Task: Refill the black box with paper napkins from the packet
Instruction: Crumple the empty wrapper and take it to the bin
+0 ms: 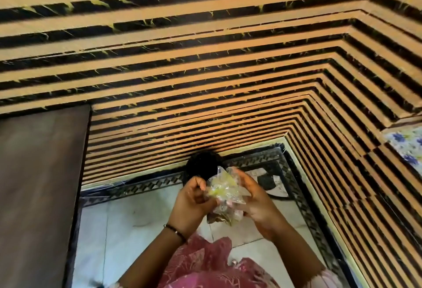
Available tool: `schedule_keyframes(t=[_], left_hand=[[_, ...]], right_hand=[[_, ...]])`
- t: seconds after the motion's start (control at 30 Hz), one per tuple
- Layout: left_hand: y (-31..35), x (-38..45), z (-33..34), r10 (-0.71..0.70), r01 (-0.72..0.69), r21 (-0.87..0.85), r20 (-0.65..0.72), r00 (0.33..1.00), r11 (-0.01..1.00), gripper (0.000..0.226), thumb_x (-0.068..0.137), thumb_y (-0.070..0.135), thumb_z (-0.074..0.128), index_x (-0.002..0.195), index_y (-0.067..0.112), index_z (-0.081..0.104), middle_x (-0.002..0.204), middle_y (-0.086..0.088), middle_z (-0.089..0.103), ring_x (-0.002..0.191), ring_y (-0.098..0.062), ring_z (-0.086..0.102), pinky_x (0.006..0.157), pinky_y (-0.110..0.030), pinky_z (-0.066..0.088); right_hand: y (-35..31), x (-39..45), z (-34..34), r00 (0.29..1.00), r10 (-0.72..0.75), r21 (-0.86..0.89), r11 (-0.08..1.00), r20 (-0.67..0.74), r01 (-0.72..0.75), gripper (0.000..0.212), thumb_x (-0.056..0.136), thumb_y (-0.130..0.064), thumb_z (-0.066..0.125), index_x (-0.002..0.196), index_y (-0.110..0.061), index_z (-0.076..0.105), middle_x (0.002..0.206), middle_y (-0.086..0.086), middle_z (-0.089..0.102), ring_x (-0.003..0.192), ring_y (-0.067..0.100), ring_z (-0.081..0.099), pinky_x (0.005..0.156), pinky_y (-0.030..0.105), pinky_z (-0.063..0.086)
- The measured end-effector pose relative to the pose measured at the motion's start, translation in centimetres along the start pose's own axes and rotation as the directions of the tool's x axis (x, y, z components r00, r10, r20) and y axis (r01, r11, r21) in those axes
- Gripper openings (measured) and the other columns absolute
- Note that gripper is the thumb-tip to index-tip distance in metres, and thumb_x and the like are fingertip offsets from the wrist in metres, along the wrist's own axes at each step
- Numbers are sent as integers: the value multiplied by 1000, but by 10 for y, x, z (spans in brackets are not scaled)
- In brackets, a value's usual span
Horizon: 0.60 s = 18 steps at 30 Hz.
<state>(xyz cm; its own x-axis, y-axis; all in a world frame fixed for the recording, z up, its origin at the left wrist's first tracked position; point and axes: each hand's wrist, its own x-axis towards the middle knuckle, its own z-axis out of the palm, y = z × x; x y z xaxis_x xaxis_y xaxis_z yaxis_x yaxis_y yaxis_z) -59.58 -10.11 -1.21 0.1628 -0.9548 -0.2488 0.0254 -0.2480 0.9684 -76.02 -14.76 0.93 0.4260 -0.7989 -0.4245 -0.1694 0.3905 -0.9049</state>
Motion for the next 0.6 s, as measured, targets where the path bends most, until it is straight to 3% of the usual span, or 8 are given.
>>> schedule_keyframes(t=[0.07, 0.17, 0.27, 0.37, 0.5, 0.6], left_hand=[[0, 13, -4, -11, 11, -13, -5, 1000, 1000, 29, 76, -8, 66, 90, 1, 42, 85, -44, 55, 77, -40, 61, 70, -54, 53], [1, 44, -14, -29, 27, -34, -53, 998, 999, 30, 76, -12, 63, 95, -2, 42, 87, -38, 62, 81, -40, 65, 67, -39, 57], [0, 79, -26, -36, 30, -48, -132, 991, 998, 31, 74, -14, 63, 93, 2, 46, 78, -29, 64, 77, -46, 63, 64, -42, 55], [-8, 113, -41, -20, 17, -17, -155, 988, 1000, 31, 74, -16, 61, 94, 4, 48, 78, -21, 67, 75, -39, 65, 65, -47, 54], [-19, 141, -51, -49, 42, -53, -133, 990, 998, 30, 76, -17, 60, 94, 3, 47, 71, -1, 70, 70, -17, 65, 61, -31, 53], [-26, 158, -55, -110, 97, -127, -102, 989, 987, 30, 75, -14, 62, 97, 1, 49, 81, -13, 67, 76, -20, 64, 66, -28, 53]], right_hand=[[-9, 17, -3, 997, 52, 31, 998, 51, -54, 52, 73, 5, 70, 115, -23, 59, 105, -7, 67, 87, 8, 67, 68, 24, 56], [-23, 47, 2, 994, 105, -1, 994, 28, -105, 34, 73, -2, 72, 93, -28, 64, 100, -3, 70, 82, 11, 68, 59, 24, 53], [-33, 76, 8, 983, 180, 71, 981, 39, -182, 38, 76, -2, 70, 98, -32, 59, 109, -2, 65, 95, 20, 65, 67, 33, 55], [-42, 106, 13, 972, 213, 169, 959, 95, -227, 34, 80, -11, 67, 107, -29, 59, 117, 1, 62, 101, 27, 64, 75, 43, 57], [-44, 145, 18, 968, 252, 214, 945, 7, -248, 22, 83, -5, 62, 95, -23, 62, 103, 4, 64, 87, 23, 66, 64, 37, 55], [-37, 170, 18, 949, 311, 206, 933, -49, -295, 18, 81, 0, 62, 86, -17, 65, 90, 8, 67, 77, 23, 68, 61, 35, 53]])
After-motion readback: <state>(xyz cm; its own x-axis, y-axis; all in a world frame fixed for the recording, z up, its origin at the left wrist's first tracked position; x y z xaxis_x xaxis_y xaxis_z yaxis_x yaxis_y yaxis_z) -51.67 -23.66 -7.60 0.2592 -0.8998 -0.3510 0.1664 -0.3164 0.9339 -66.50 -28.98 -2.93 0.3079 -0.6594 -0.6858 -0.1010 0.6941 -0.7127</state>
